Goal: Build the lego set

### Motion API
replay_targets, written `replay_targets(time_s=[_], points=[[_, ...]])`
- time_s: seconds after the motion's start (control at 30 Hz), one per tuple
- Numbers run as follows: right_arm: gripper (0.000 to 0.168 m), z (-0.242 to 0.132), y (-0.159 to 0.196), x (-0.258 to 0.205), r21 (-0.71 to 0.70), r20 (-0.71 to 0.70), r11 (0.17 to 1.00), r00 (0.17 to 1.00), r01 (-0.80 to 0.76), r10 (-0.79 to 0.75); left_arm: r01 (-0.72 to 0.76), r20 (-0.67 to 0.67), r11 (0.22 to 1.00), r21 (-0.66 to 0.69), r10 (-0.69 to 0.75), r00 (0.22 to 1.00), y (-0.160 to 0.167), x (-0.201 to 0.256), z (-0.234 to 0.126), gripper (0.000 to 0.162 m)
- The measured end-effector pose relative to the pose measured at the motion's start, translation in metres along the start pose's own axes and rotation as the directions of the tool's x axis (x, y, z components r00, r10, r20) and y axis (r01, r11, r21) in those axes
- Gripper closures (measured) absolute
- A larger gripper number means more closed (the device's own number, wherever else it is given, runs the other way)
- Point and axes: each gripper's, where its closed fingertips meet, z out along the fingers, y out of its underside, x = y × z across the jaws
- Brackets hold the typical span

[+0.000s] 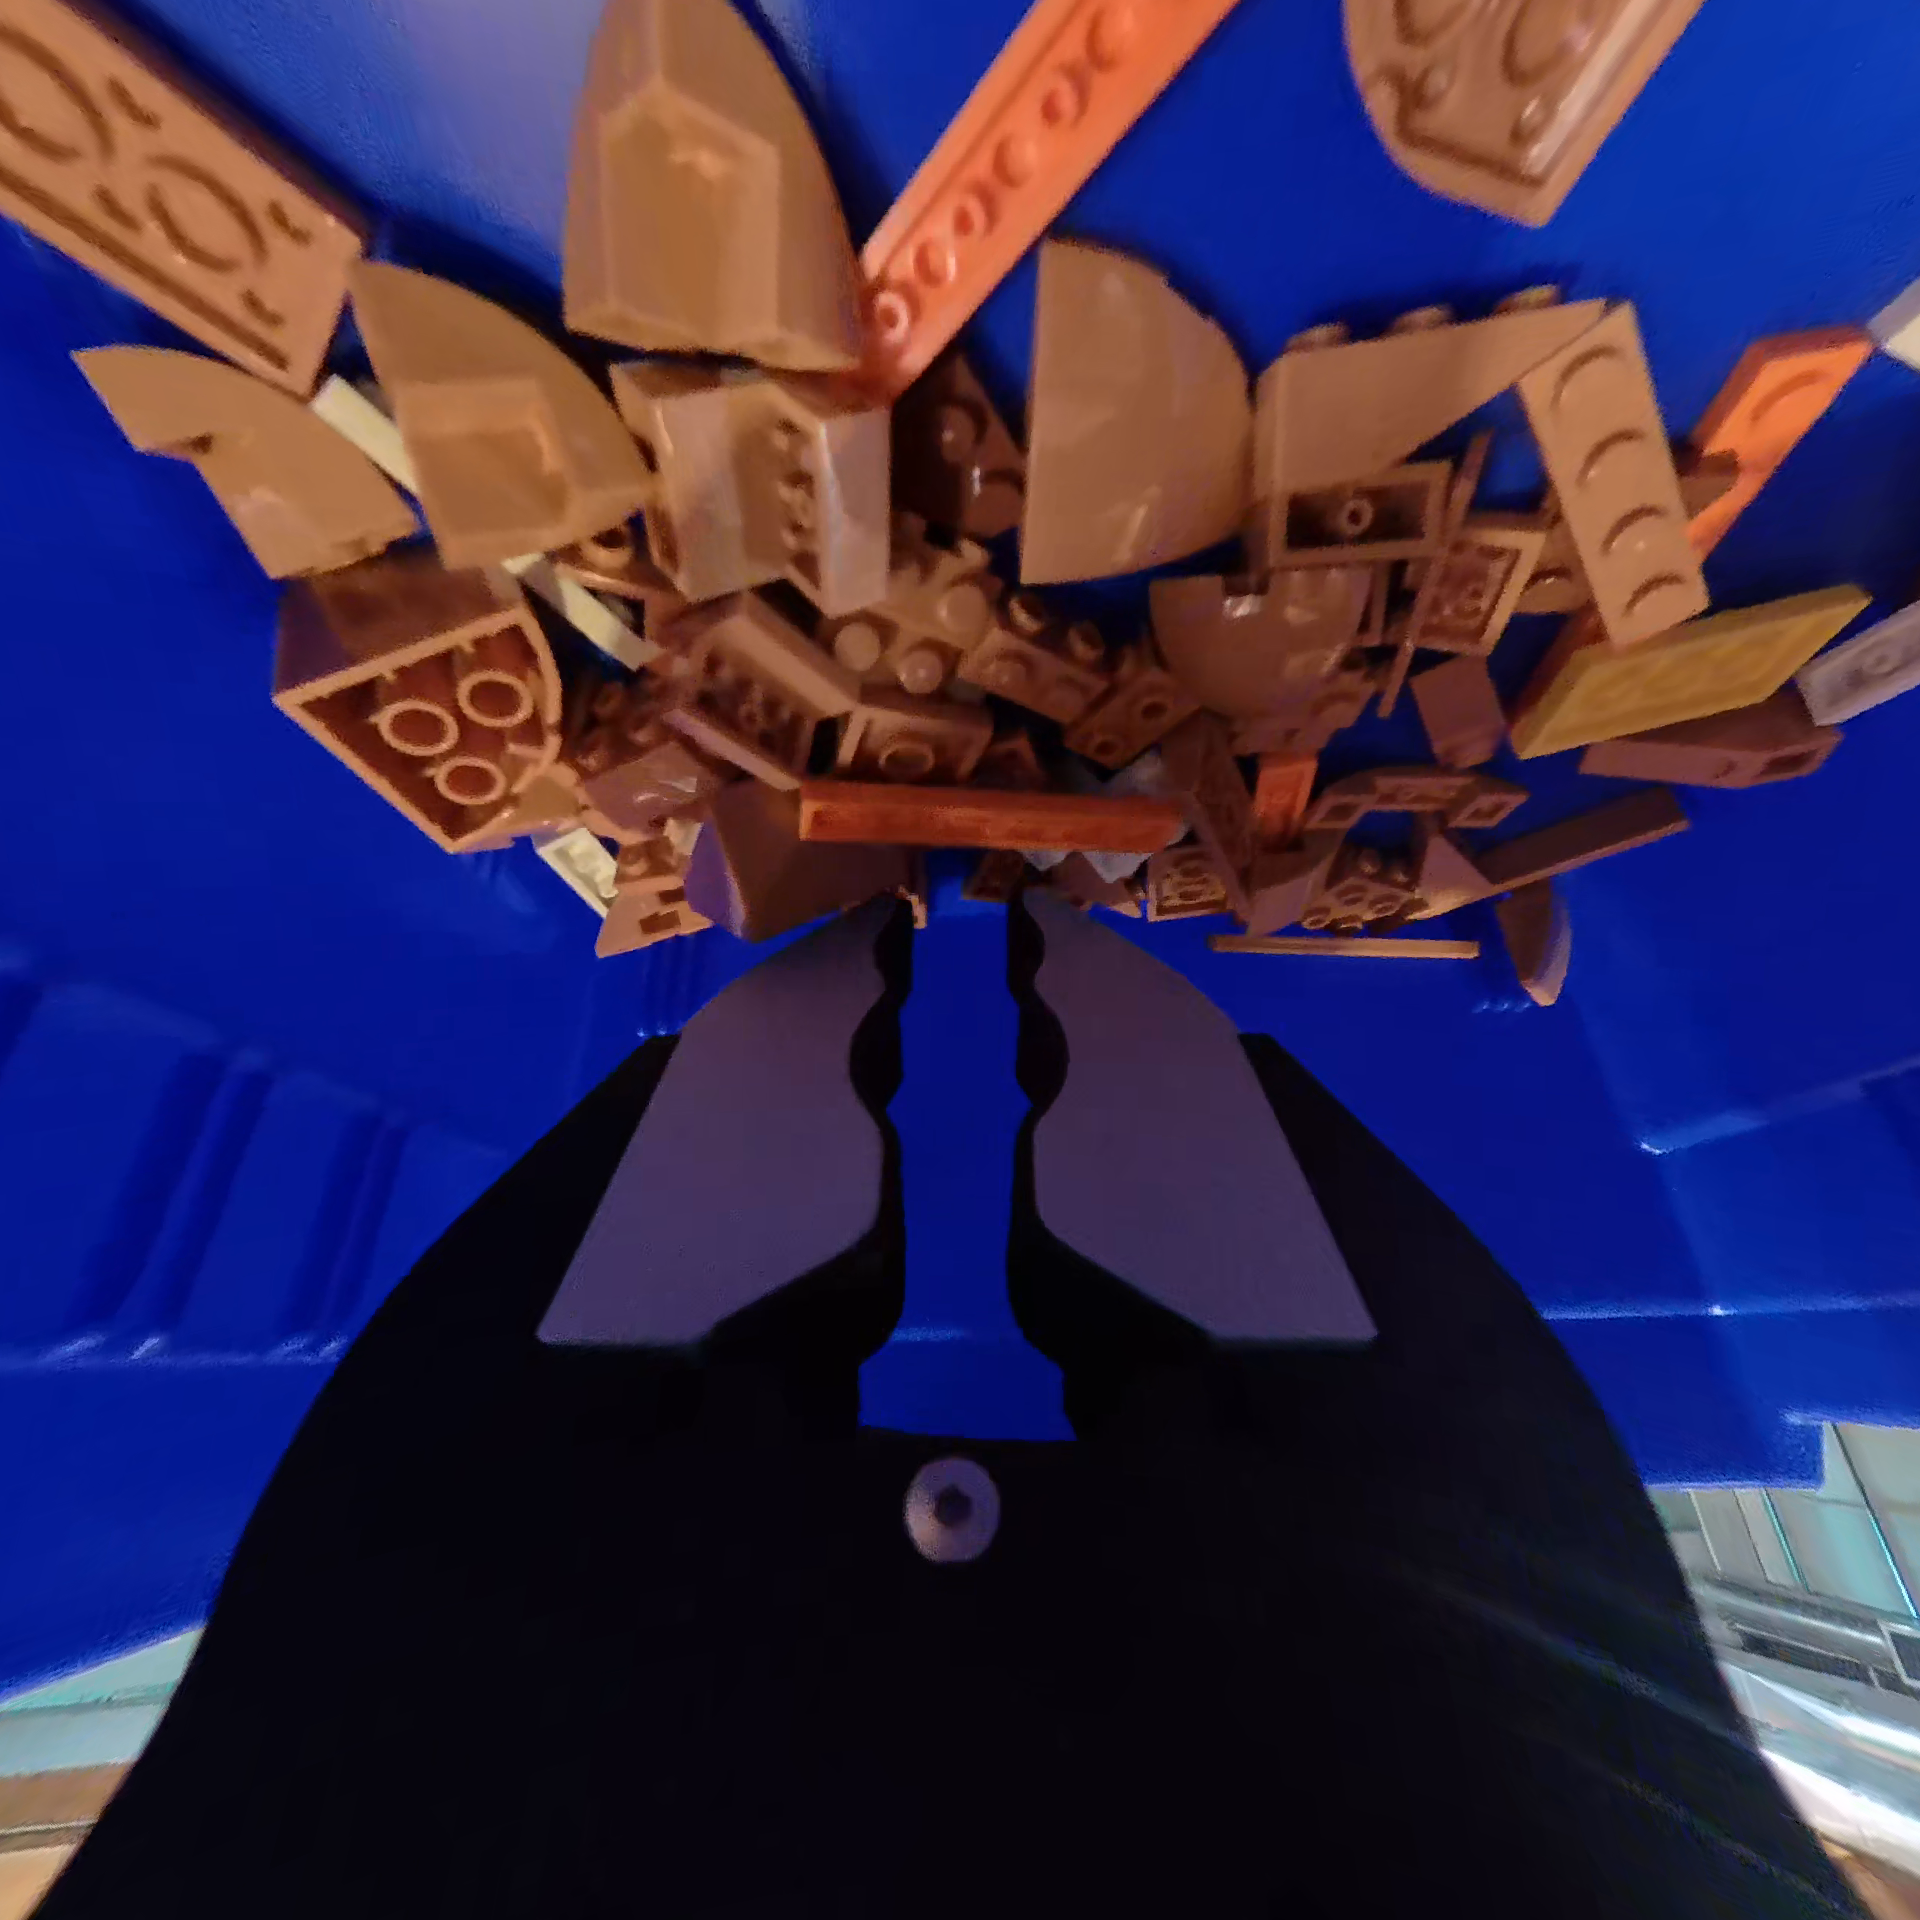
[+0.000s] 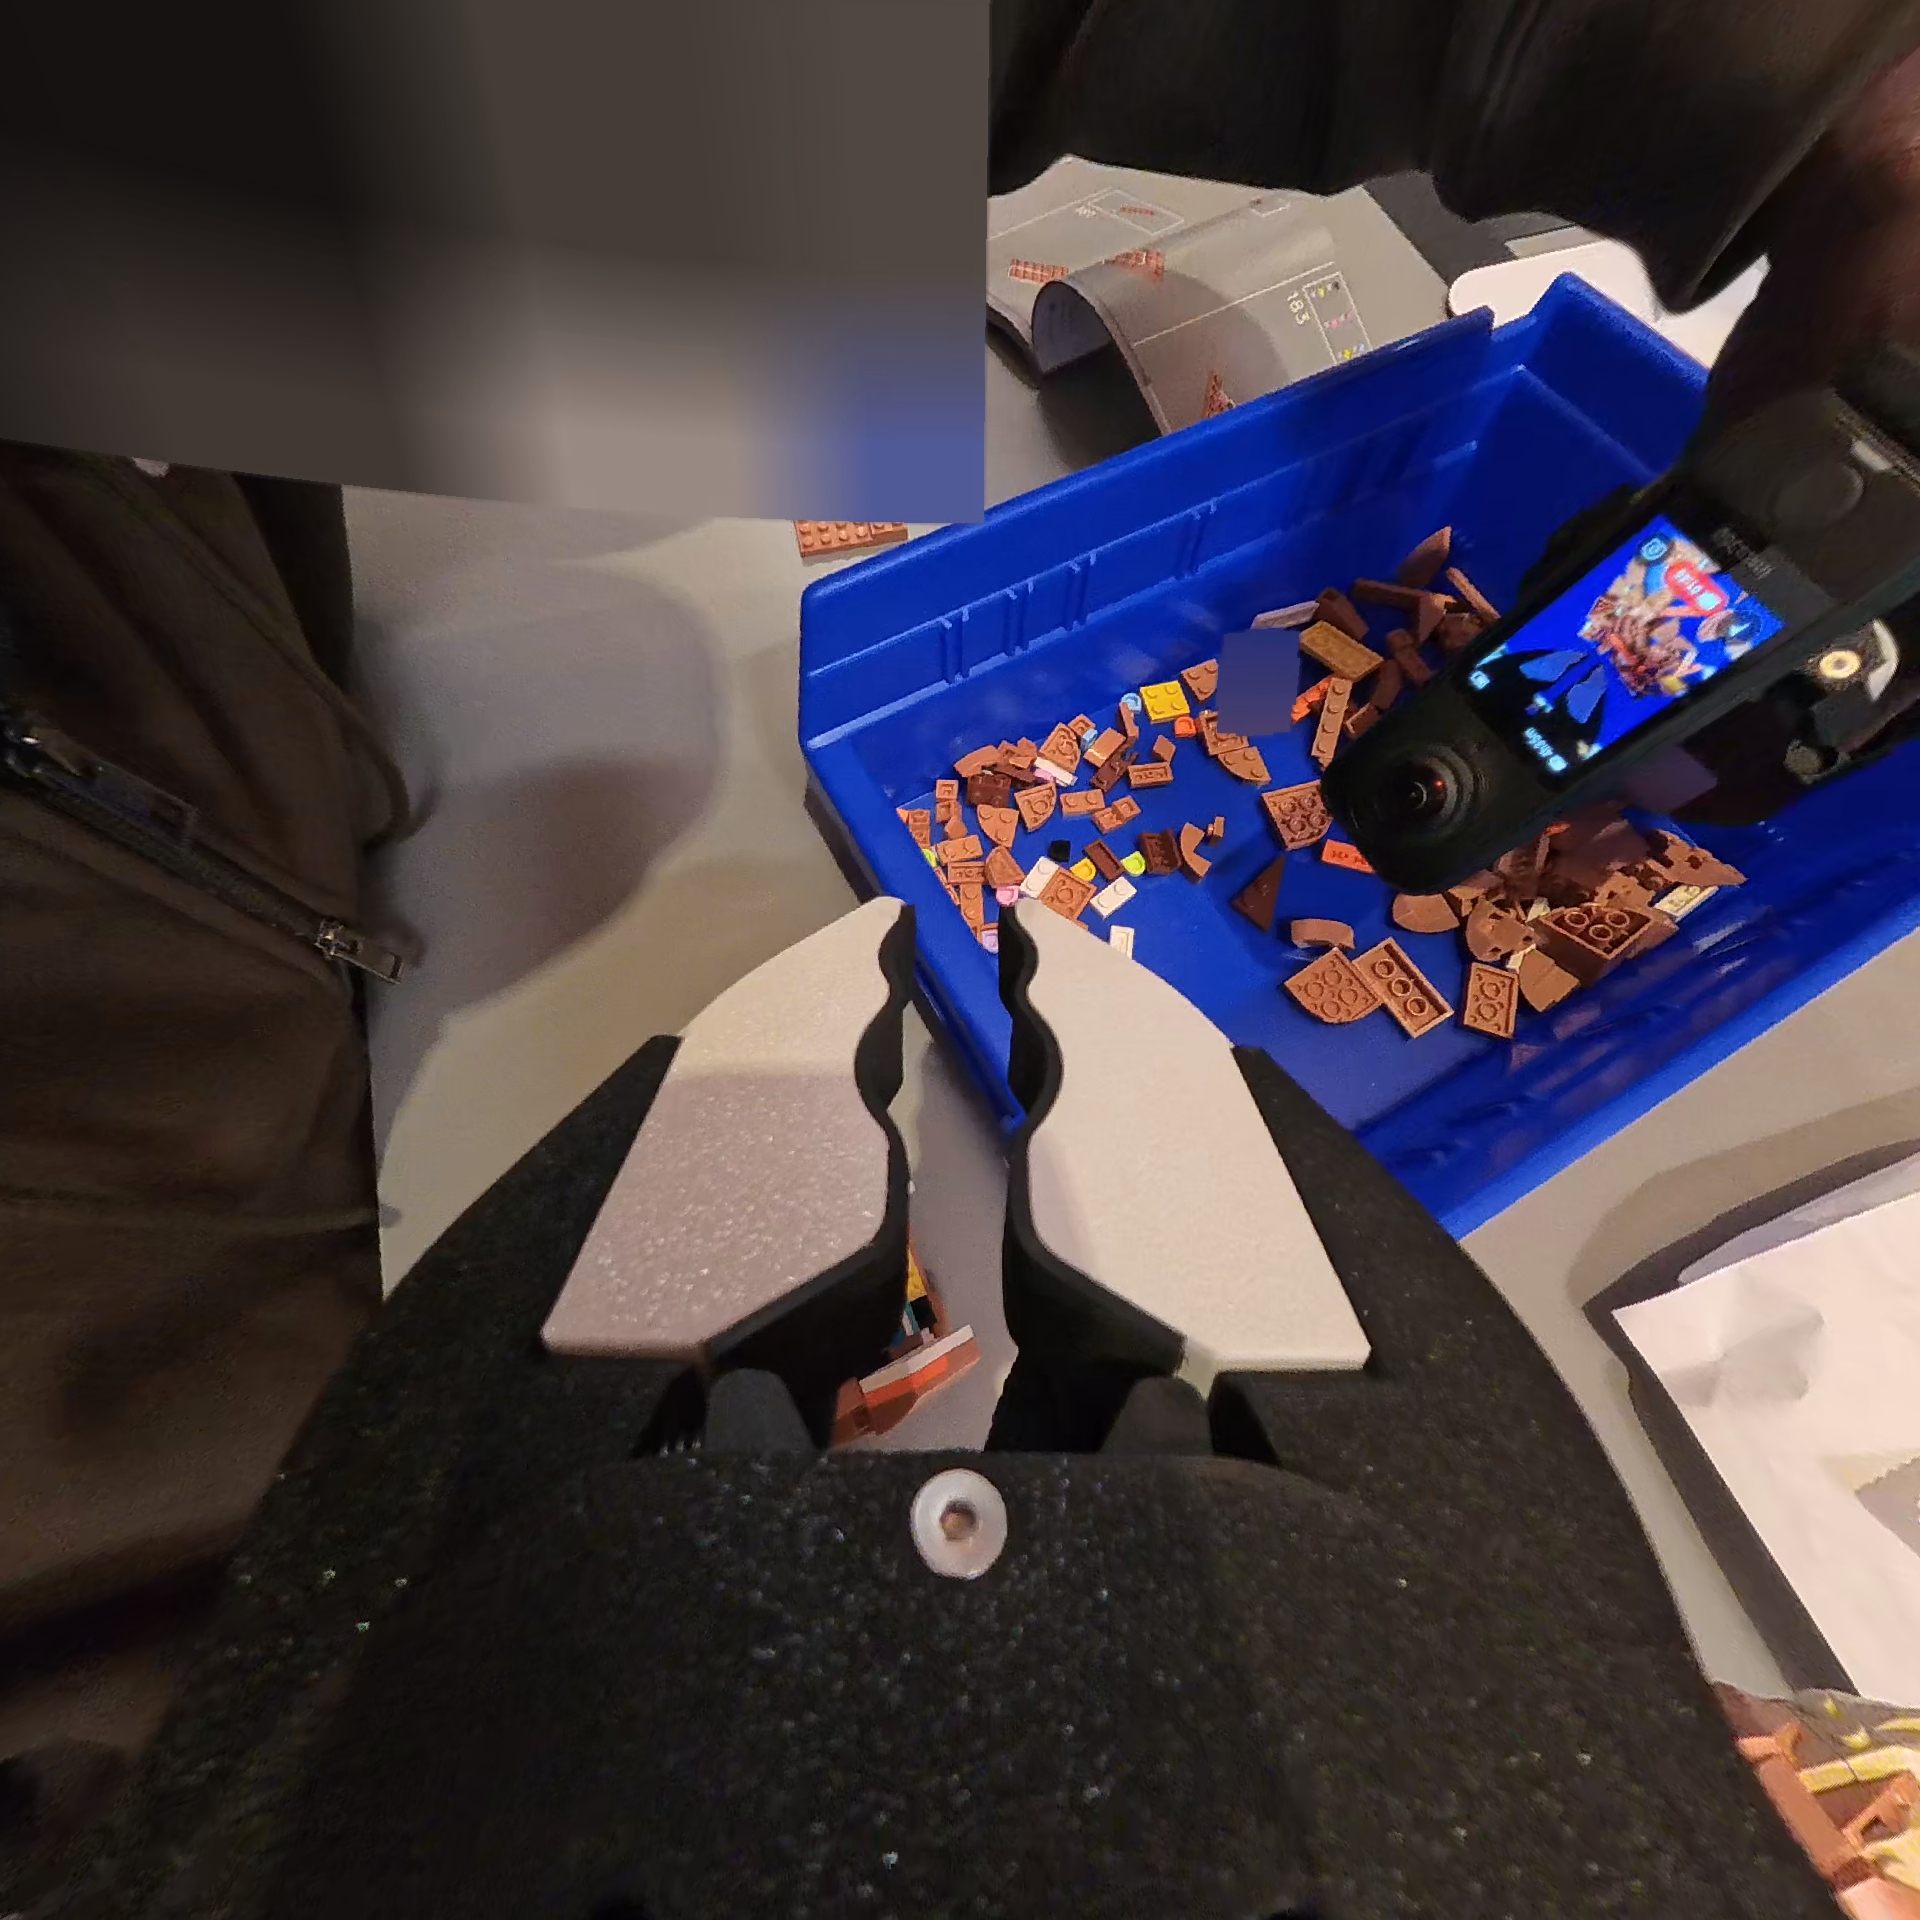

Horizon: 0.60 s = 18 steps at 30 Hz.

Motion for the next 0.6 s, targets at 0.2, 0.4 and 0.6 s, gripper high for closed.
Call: replay_targets(time_s=[0.2, 0.4, 0.6], points=[[0.154, -0.0004, -0.0006, -0.0013, 0.001, 0.002, 1.000, 1.000, 0.003, -0.003, 0.006, -0.024, 1.000, 0.023, -0.006, 1.000, -0.0019, 0.0032, -0.0015, 0.142], [0.154, -0.0002, -0.0007, -0.0008, 0.003, 0.003, 1.000, 1.000, 0.002, -0.002, 0.007, -0.033, 1.000, 0.029, -0.006, 0.999, -0.0018, 0.0046, -0.0006, 0.144], [0.154, -0.0011, -0.0008, -0.0015, 0.002, 0.002, 1.000, 1.000, 0.005, -0.005, 0.018, -0.065, 0.998, 0.059, -0.014, 0.998, -0.0050, 0.0086, -0.0024, 0.142]])
